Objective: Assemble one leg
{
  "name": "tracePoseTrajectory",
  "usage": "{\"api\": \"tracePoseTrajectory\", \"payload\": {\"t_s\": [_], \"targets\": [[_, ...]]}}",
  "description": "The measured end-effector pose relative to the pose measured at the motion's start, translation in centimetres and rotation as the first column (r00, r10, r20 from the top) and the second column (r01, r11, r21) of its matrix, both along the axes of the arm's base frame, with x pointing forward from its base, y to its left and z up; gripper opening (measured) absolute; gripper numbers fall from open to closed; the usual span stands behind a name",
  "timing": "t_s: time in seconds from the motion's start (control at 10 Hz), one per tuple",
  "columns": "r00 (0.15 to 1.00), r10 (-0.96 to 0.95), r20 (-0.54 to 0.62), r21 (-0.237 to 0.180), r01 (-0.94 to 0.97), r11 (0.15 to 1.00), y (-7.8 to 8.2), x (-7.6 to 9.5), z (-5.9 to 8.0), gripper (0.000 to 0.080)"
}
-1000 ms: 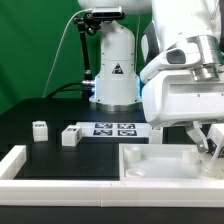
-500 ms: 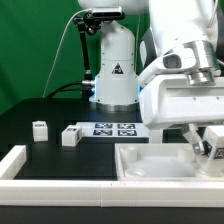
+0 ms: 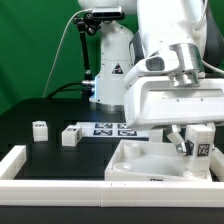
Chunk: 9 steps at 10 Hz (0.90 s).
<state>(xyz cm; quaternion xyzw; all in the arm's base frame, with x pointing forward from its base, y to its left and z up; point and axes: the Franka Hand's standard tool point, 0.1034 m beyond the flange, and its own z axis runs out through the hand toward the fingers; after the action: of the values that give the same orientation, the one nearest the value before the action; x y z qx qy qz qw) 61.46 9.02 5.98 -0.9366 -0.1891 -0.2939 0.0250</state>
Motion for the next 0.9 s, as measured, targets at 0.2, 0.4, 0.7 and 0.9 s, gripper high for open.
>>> {"api": "tracePoseTrajectory", "payload": {"t_s": [0.2,0.4,0.7,0.9], "targets": [[1.0,0.002,-0.017,-0.001,-0.002,1.0,0.0,-0.11,-0.25,0.045],[1.0,0.002,-0.017,-0.001,-0.002,1.0,0.0,-0.13,-0.28,0.0576],[1.0,0.002,-0.018,-0.001,-0.002,1.0,0.0,-0.13,-0.3,0.0646],[1.0,0.002,-0.019,-0.001,-0.002,1.0,0.0,-0.14,-0.3,0.0649]]}}
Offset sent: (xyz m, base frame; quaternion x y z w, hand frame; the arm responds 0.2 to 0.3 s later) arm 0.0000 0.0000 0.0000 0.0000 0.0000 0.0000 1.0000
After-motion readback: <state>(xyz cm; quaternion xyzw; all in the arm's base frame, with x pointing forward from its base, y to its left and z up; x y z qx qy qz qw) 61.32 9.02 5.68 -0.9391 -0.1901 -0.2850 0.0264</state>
